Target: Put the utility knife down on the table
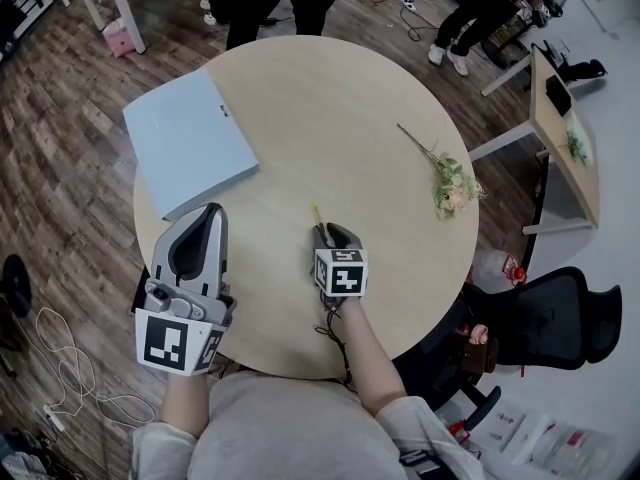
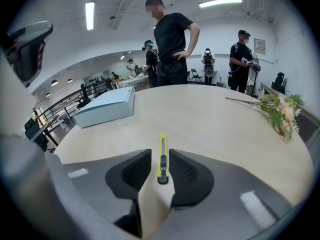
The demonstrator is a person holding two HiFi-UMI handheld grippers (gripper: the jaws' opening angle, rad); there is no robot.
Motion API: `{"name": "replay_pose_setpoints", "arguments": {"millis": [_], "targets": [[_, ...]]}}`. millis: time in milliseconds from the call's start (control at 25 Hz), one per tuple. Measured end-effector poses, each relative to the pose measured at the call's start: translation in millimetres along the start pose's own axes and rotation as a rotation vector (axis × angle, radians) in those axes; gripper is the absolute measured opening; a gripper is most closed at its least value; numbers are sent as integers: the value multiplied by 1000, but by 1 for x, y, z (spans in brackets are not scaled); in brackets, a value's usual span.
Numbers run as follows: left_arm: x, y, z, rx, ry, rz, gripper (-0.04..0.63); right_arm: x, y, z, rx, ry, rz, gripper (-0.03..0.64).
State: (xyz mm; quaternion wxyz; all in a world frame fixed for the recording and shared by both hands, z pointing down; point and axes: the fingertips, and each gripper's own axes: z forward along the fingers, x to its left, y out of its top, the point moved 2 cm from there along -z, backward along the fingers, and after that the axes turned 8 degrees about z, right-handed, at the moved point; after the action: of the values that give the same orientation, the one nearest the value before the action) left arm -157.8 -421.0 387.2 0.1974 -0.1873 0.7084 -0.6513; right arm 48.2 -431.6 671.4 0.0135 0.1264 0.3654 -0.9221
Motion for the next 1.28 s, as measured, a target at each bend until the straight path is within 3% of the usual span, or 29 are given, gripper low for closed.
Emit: {"name": "replay_pose_setpoints", "arguments": {"millis": [120, 280, 760, 1280], "targets": [[-5, 5, -2, -13, 1, 5, 9, 4, 13, -17, -69, 19, 11, 101], [-15, 16, -6, -35, -6, 17, 9, 5, 33, -48, -175, 31, 14, 11], [-54, 58, -36, -104, 5, 63, 9, 12, 75, -160, -445, 72, -28, 11], [-101, 95, -77, -152, 24, 106, 9, 19, 94, -275, -657, 117, -102, 11]]}}
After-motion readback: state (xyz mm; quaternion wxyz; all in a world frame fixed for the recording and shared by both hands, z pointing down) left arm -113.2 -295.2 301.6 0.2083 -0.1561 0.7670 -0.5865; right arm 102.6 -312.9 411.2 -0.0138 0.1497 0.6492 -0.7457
